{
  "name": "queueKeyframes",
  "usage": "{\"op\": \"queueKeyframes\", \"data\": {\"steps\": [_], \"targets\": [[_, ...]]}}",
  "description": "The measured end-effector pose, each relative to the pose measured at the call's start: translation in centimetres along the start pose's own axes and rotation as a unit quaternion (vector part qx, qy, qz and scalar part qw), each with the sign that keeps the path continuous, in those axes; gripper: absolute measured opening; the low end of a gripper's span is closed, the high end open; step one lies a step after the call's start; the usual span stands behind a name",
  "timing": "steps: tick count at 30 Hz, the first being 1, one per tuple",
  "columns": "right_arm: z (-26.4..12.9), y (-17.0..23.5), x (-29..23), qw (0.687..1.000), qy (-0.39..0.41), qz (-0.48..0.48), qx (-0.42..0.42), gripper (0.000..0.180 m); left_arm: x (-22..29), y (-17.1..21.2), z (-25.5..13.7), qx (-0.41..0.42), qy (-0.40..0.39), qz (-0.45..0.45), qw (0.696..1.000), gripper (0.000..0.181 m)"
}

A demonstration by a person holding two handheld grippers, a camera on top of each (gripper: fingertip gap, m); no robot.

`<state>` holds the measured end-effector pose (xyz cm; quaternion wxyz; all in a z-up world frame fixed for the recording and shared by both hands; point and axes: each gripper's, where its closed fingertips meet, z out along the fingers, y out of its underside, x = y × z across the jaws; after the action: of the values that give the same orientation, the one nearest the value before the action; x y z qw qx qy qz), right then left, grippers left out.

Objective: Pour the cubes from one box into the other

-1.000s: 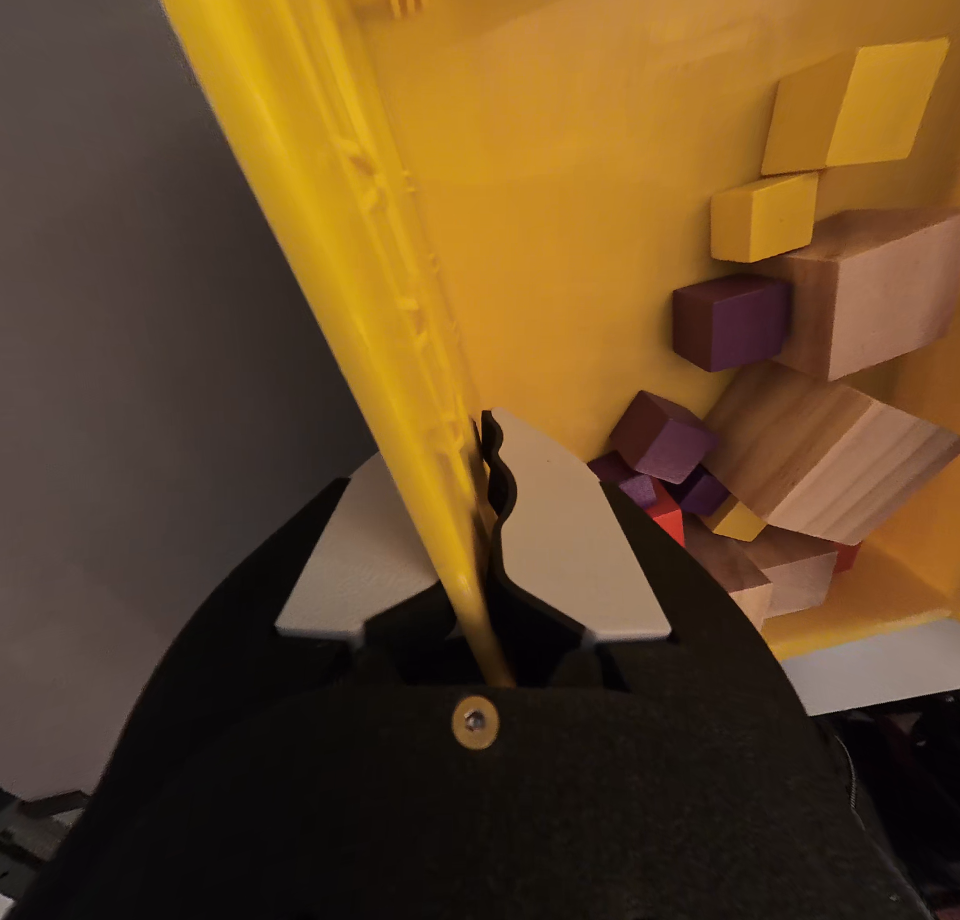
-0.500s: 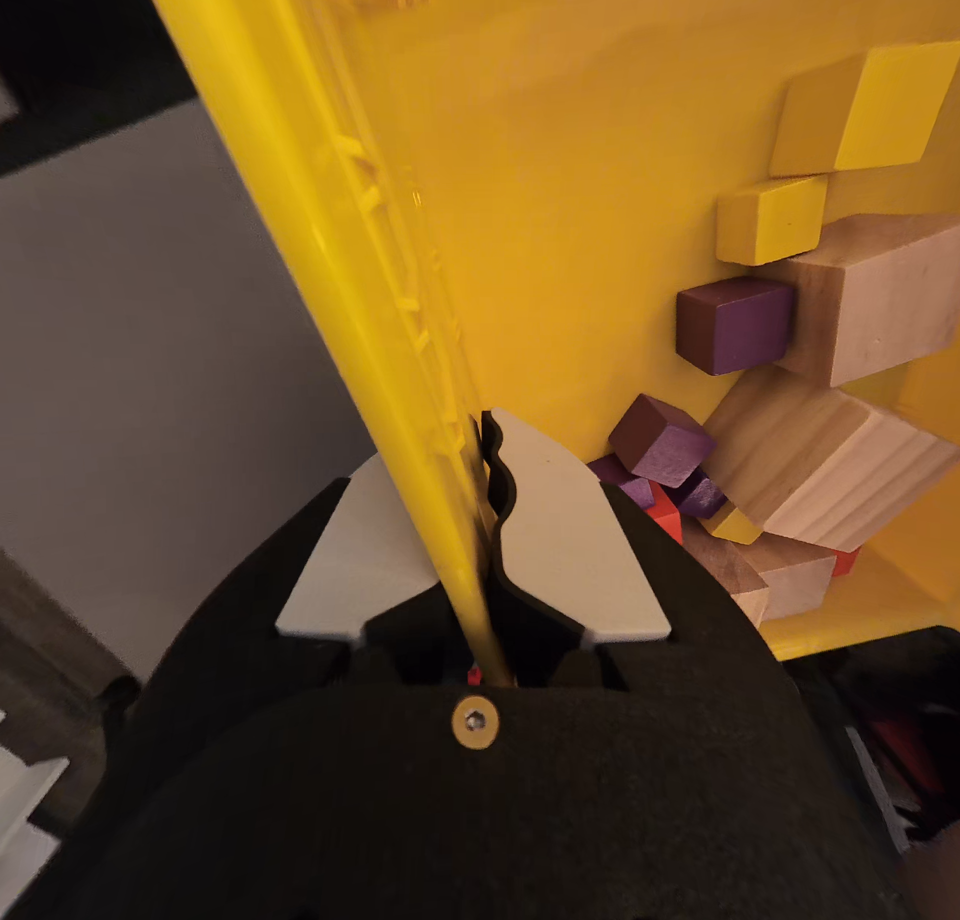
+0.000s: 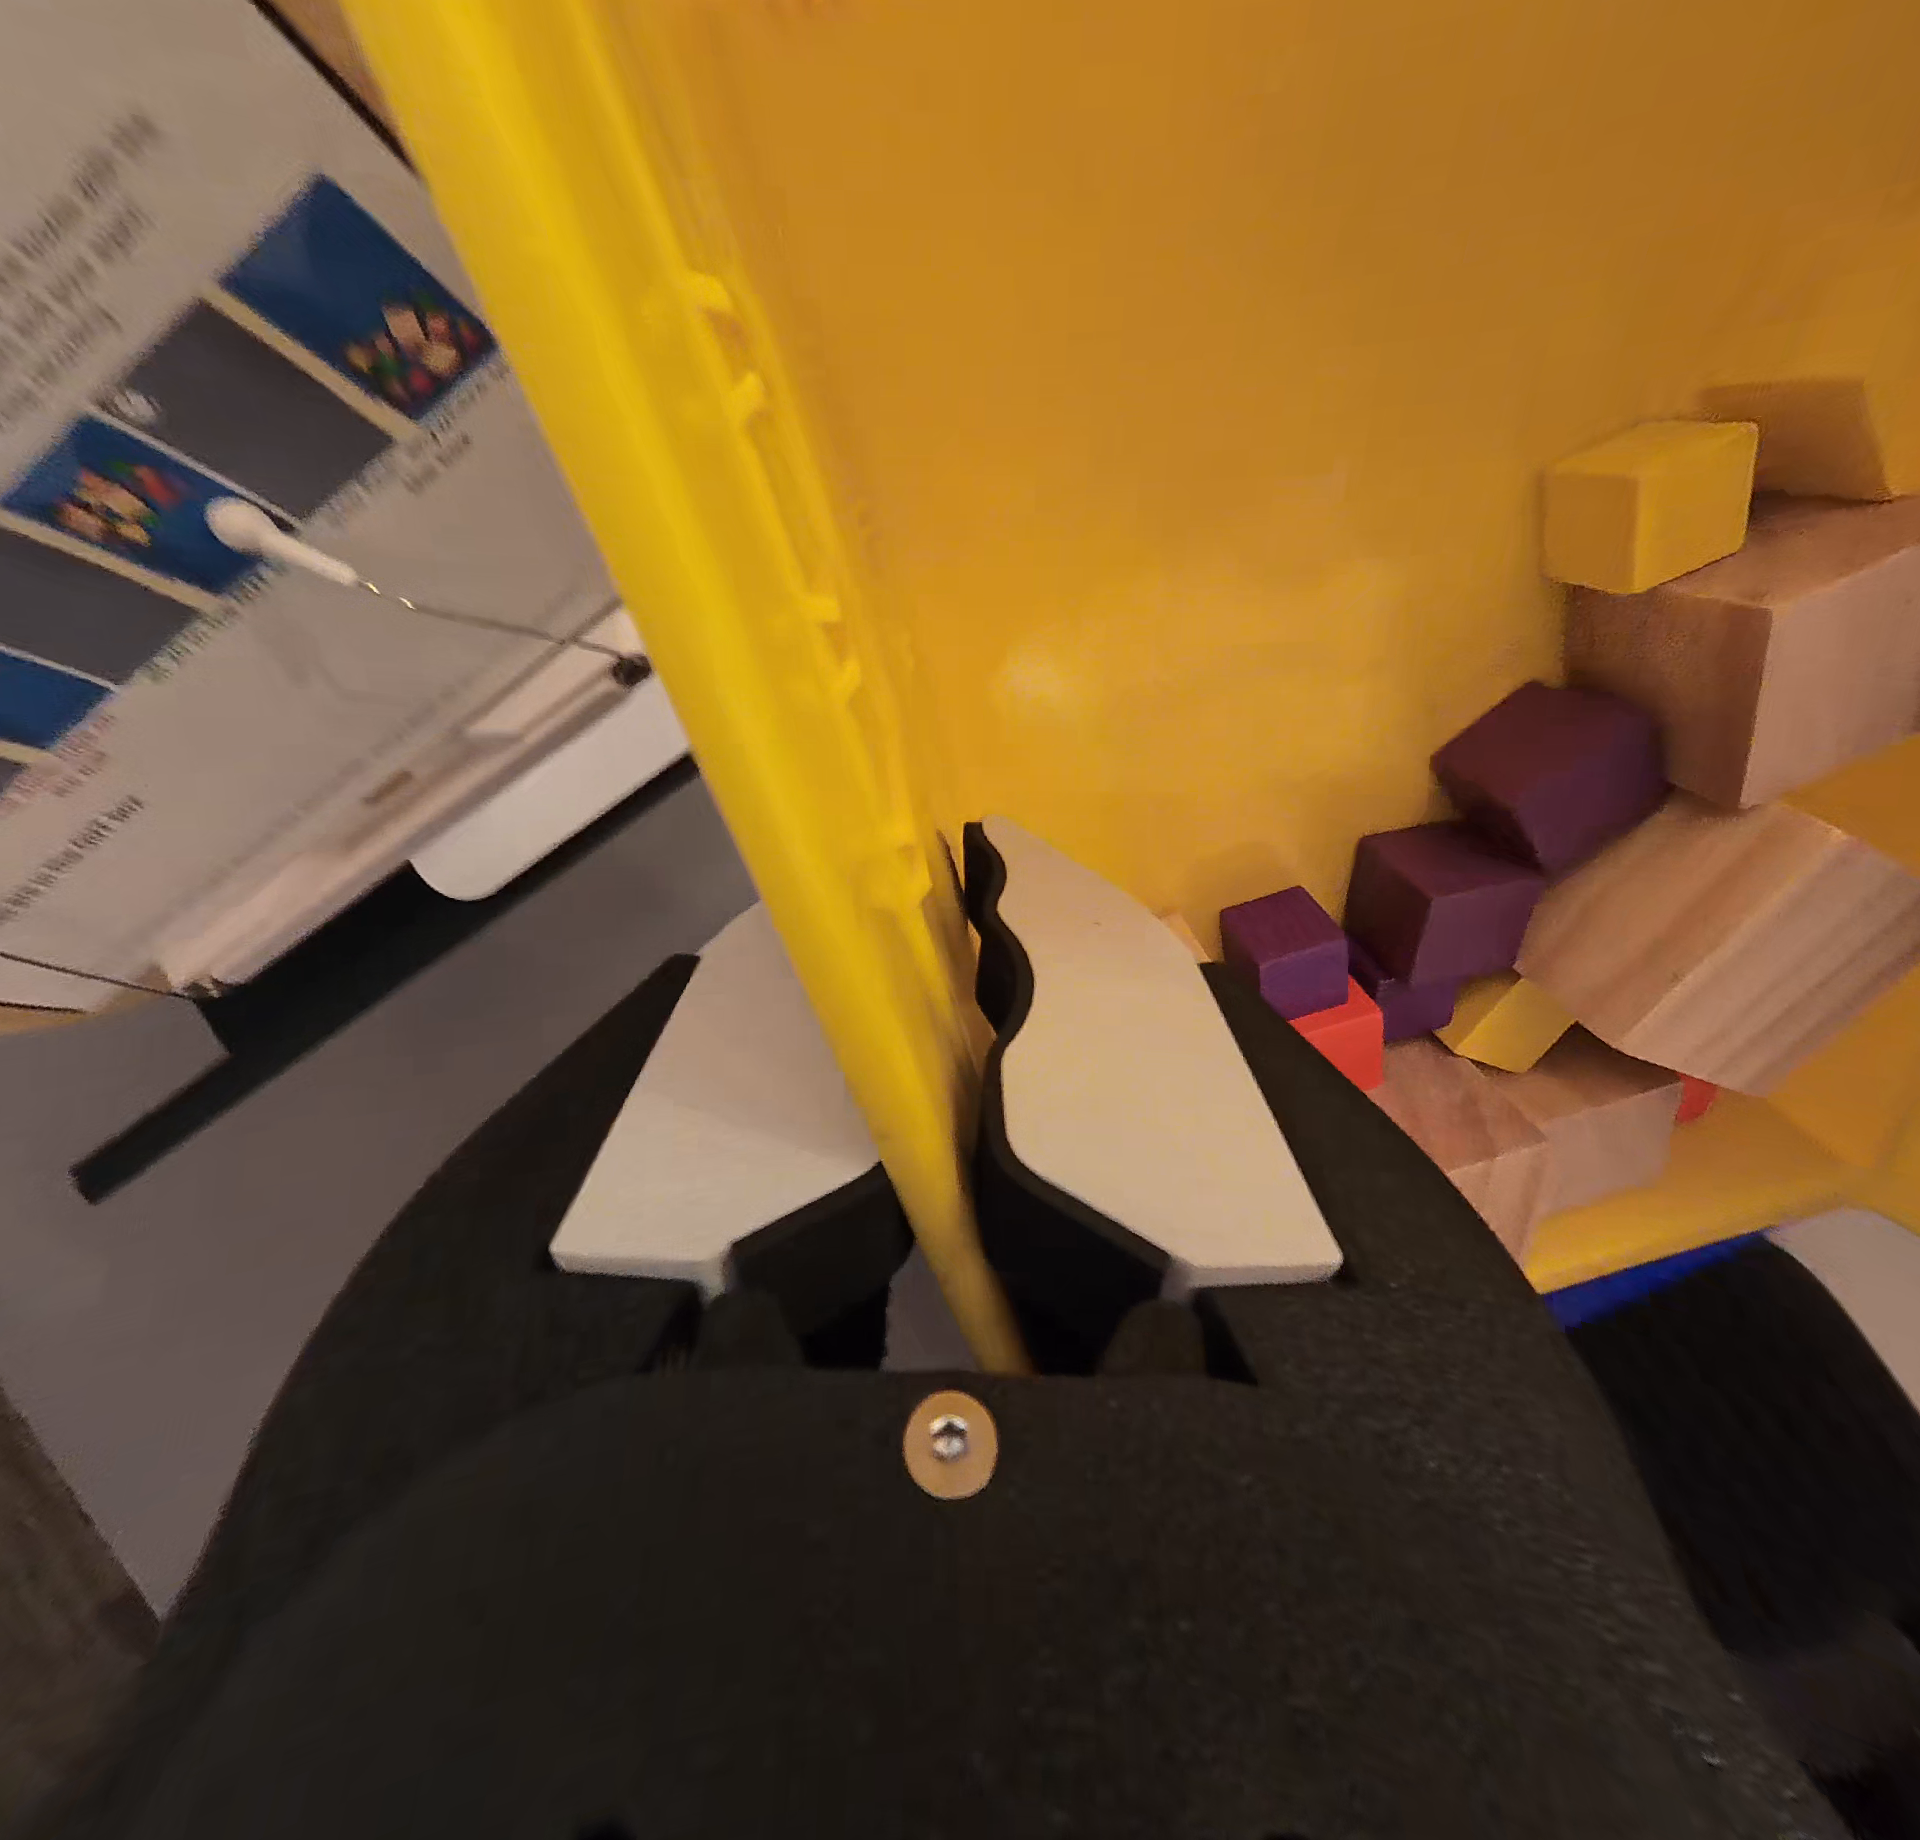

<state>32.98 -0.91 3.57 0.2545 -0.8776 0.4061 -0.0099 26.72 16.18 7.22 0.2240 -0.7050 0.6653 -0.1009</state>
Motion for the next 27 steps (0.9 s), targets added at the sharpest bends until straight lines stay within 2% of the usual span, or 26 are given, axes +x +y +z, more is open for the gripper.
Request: {"op": "queueKeyframes", "data": {"steps": [5, 12, 14, 27], "targets": [[0.3, -0.6, 1.0, 0.993, -0.003, 0.016, 0.121, 0.003, 0.6, -2.2, -1.2, 0.087, -0.065, 0.049, 0.993, 0.005], [-0.8, -0.2, 2.0, 0.968, 0.005, 0.029, 0.251, 0.002, 2.5, -3.2, -3.7, 0.181, -0.132, 0.114, 0.968, 0.005], [-1.0, -0.7, 2.1, 0.962, -0.001, 0.027, 0.27, 0.002, 2.5, -3.4, -4.4, 0.196, -0.158, 0.125, 0.96, 0.006], [-2.2, -2.6, 1.1, 0.927, 0.016, -0.01, 0.375, 0.002, 1.5, -3.7, -6.0, 0.304, -0.182, 0.132, 0.926, 0.007]]}}
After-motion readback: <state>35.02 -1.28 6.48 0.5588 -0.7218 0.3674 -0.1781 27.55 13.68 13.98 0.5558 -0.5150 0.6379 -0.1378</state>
